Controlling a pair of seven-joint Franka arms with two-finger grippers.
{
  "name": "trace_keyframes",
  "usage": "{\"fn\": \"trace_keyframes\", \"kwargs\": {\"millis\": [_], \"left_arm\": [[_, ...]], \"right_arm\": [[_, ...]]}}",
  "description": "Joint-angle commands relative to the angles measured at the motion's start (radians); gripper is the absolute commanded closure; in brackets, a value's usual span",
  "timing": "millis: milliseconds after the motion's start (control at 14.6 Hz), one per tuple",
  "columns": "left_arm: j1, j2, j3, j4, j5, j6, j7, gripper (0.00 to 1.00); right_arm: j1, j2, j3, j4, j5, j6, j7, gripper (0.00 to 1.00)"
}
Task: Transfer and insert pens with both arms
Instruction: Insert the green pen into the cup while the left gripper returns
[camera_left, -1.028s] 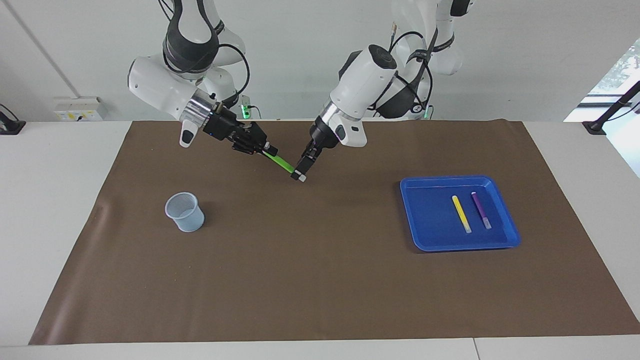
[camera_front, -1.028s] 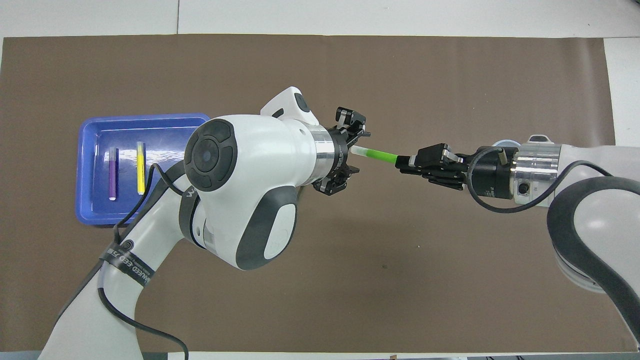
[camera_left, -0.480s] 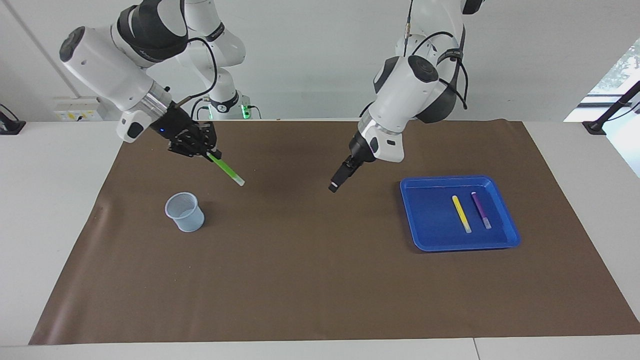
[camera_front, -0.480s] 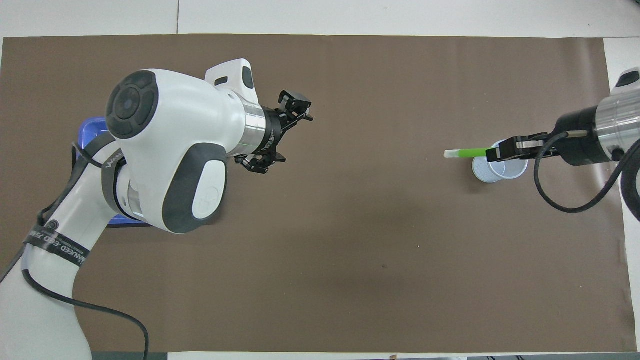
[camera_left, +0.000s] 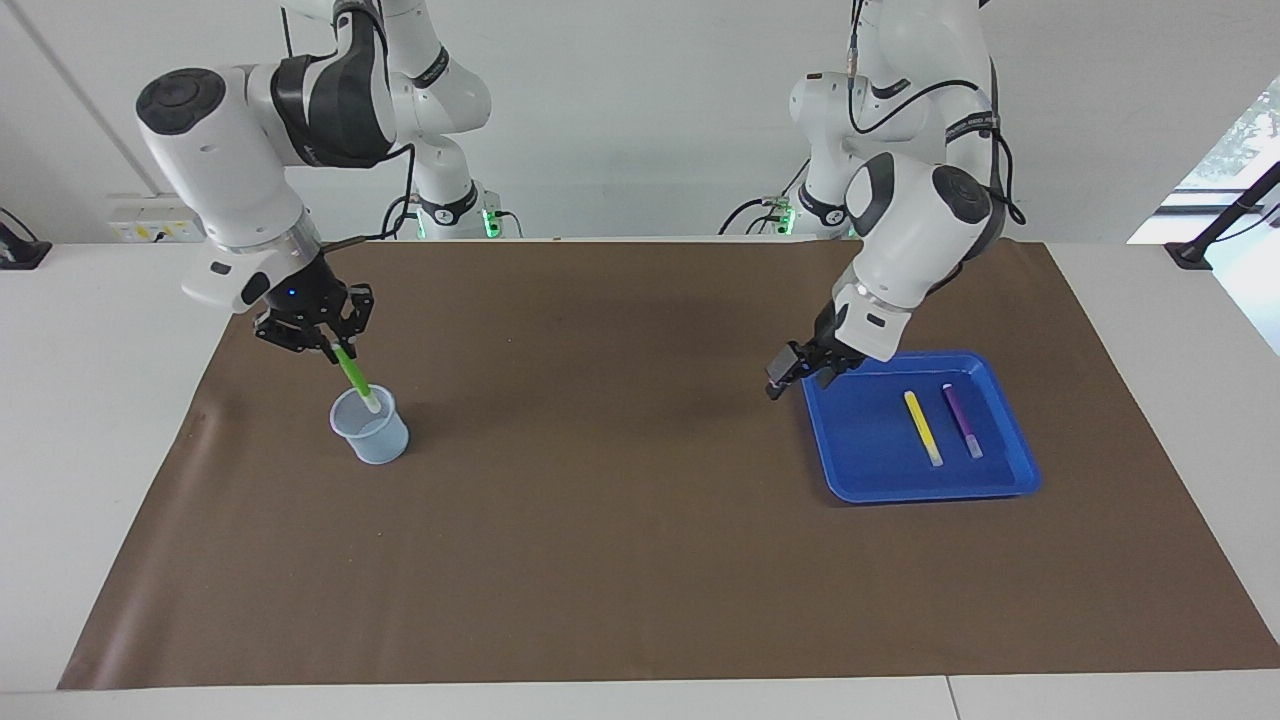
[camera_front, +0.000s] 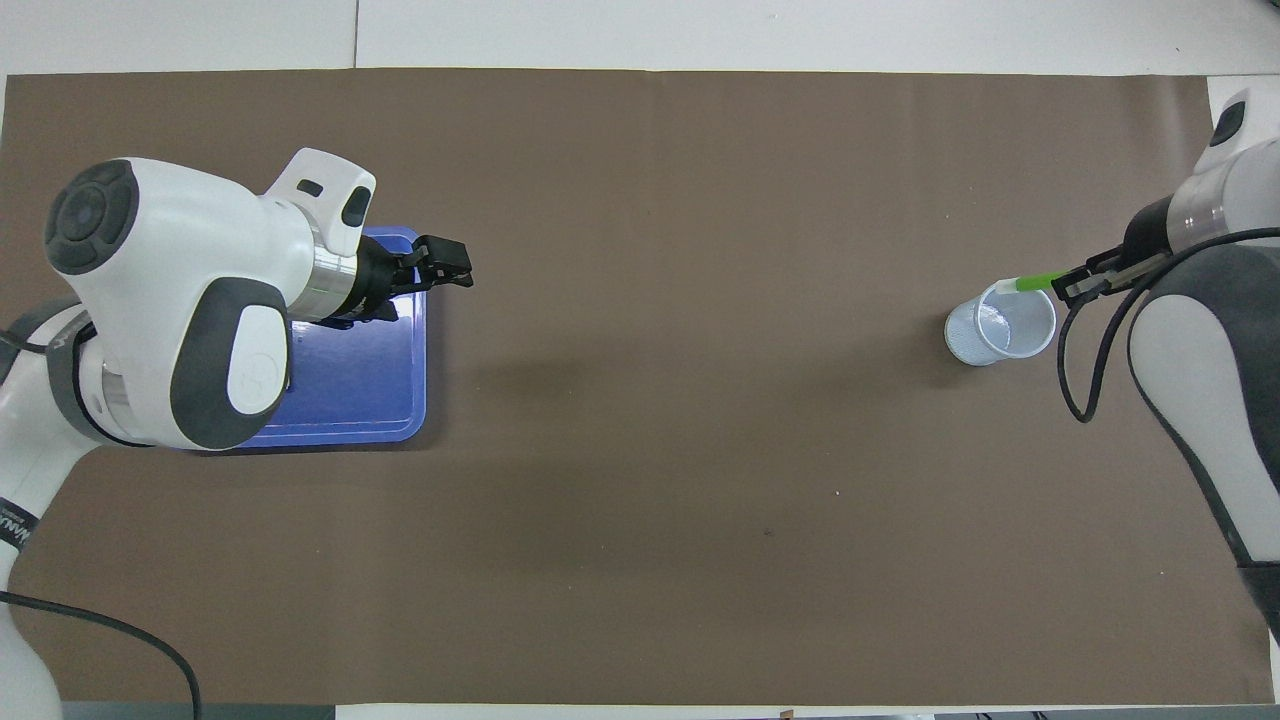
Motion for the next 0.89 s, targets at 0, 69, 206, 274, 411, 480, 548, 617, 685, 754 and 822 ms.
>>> {"fn": "trace_keyframes", "kwargs": {"millis": [0,69,206,274,411,480,548,617,685,754,822], "left_arm": [[0.062,-0.037,-0.008,-0.066,0.091,0.0,0.167,0.0],[0.093,-0.035,-0.008,-0.083,0.103,0.005,0.234,0.0],[0.139,-0.035,-0.008,-0.118,0.111,0.026,0.362,0.0],[0.162,-0.032,-0.008,-0.129,0.14,0.05,0.396,0.0],[0.21,-0.014,-0.01,-0.168,0.23,0.121,0.442,0.0],[0.228,-0.005,-0.01,-0.181,0.235,0.149,0.472,0.0],[0.251,0.02,-0.01,-0.184,0.235,0.173,0.506,0.0],[0.265,0.038,-0.01,-0.184,0.235,0.192,0.529,0.0],[0.273,0.055,-0.01,-0.184,0.235,0.21,0.542,0.0],[0.276,0.077,-0.01,-0.184,0.235,0.23,0.545,0.0],[0.276,0.095,-0.01,-0.184,0.237,0.254,0.543,0.01]], "right_arm": [[-0.002,-0.016,0.002,-0.075,-0.085,0.044,-0.023,1.0],[-0.005,-0.018,0.002,-0.088,-0.086,0.045,-0.023,1.0],[-0.011,-0.022,0.002,-0.128,-0.086,0.086,-0.023,1.0],[-0.011,-0.031,0.002,-0.151,-0.084,0.111,-0.023,1.0],[-0.011,-0.027,0.002,-0.181,-0.083,0.14,-0.019,1.0],[-0.014,-0.025,0.002,-0.202,-0.083,0.177,-0.022,1.0],[-0.029,-0.024,0.002,-0.228,-0.083,0.214,-0.023,1.0],[-0.037,-0.024,0.002,-0.242,-0.081,0.226,-0.023,1.0],[-0.037,-0.027,0.002,-0.254,-0.077,0.237,-0.023,1.0],[-0.039,-0.033,0.002,-0.274,-0.07,0.251,-0.02,1.0],[-0.043,-0.039,0.002,-0.302,-0.07,0.28,-0.022,1.0]]}}
